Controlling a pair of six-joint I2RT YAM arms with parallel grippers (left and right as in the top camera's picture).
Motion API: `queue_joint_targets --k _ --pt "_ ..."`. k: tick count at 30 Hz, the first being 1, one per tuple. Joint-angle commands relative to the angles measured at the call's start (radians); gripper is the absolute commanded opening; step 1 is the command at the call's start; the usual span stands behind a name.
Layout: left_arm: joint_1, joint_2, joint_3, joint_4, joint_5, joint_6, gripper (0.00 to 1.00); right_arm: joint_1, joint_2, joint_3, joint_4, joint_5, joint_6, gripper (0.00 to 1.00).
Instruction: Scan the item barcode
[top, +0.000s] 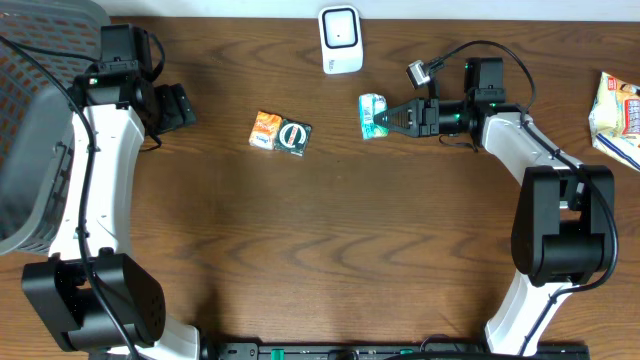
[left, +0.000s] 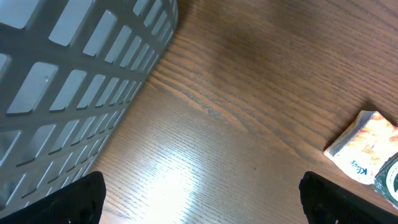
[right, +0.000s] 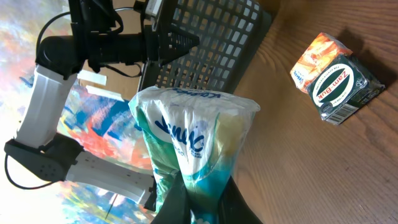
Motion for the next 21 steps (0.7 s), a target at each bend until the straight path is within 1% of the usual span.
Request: queue_joint_targets --k 1,4,17,21 --pt "0.003 0.010 -0.005 -0.002 0.002 0.009 0.98 0.009 -0.010 -0.002 0.003 -0.026 0.009 0.01" --pt "0.002 0.010 -0.005 -0.002 0.002 0.009 0.98 0.009 -0.010 -0.002 0.003 -0.010 0.027 0.01" --pt "0.002 0.010 -0.005 -0.002 0.002 0.009 0.98 0.009 -0.010 -0.002 0.003 -0.009 0.026 0.01" --pt "0.003 0.010 -0.005 -0.002 0.002 0.009 0.98 0.010 -0.010 -0.002 0.003 0.027 0.028 0.01"
